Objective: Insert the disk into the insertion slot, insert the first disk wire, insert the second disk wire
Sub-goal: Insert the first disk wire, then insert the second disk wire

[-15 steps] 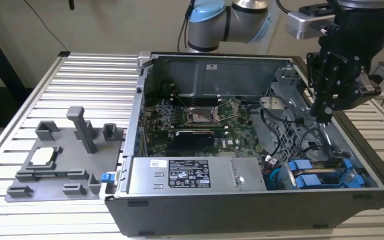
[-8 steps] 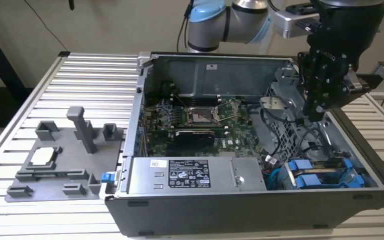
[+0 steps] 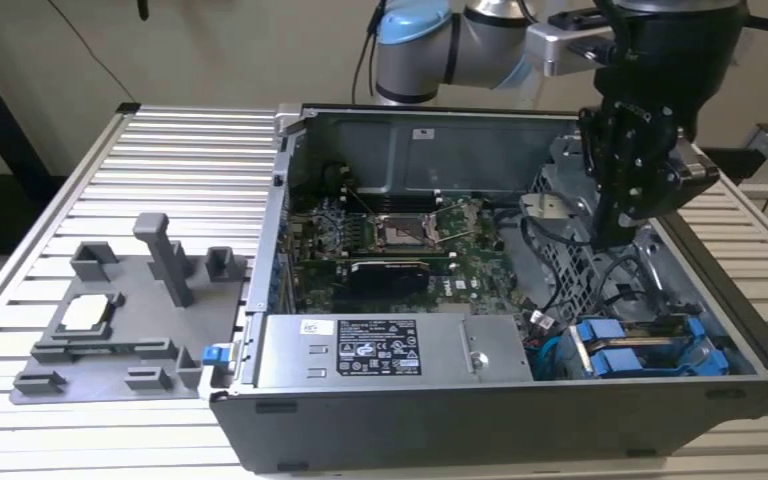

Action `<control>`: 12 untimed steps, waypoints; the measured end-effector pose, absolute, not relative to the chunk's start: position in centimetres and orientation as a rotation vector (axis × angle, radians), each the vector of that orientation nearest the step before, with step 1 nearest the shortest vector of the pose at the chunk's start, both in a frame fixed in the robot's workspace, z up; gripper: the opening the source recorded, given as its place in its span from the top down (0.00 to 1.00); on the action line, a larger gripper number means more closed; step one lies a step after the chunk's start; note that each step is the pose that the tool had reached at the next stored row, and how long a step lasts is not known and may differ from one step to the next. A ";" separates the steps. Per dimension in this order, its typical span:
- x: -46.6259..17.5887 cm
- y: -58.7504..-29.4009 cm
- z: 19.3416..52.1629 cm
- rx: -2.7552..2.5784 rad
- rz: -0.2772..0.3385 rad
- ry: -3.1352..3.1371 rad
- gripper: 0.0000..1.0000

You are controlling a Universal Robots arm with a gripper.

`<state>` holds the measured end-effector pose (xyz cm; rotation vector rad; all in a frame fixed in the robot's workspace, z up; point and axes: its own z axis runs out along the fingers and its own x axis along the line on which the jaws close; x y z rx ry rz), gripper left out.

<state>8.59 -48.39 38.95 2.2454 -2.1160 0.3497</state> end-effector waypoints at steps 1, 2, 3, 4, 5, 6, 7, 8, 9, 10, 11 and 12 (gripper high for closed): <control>8.4 -48.3 38.9 2.244 0.356 -2.110 0.73; 8.3 -48.2 38.8 2.243 0.361 -2.105 0.73; 8.2 -48.2 38.8 2.243 0.365 -2.101 0.73; 8.0 -48.1 38.7 2.243 0.370 -2.095 0.73; 7.9 -48.0 38.6 2.243 0.375 -2.090 0.73; 7.8 -47.9 38.6 2.243 0.380 -2.084 0.73; 7.7 -47.9 38.5 2.243 0.385 -2.078 0.73; 7.6 -47.8 38.5 2.244 0.390 -2.071 0.73; 7.5 -47.7 38.4 2.245 0.396 -2.064 0.73; 7.4 -47.7 38.4 2.246 0.401 -2.055 0.73; 7.3 -47.6 38.4 2.249 0.408 -2.045 0.73; 7.3 -47.5 38.3 2.252 0.414 -2.035 0.73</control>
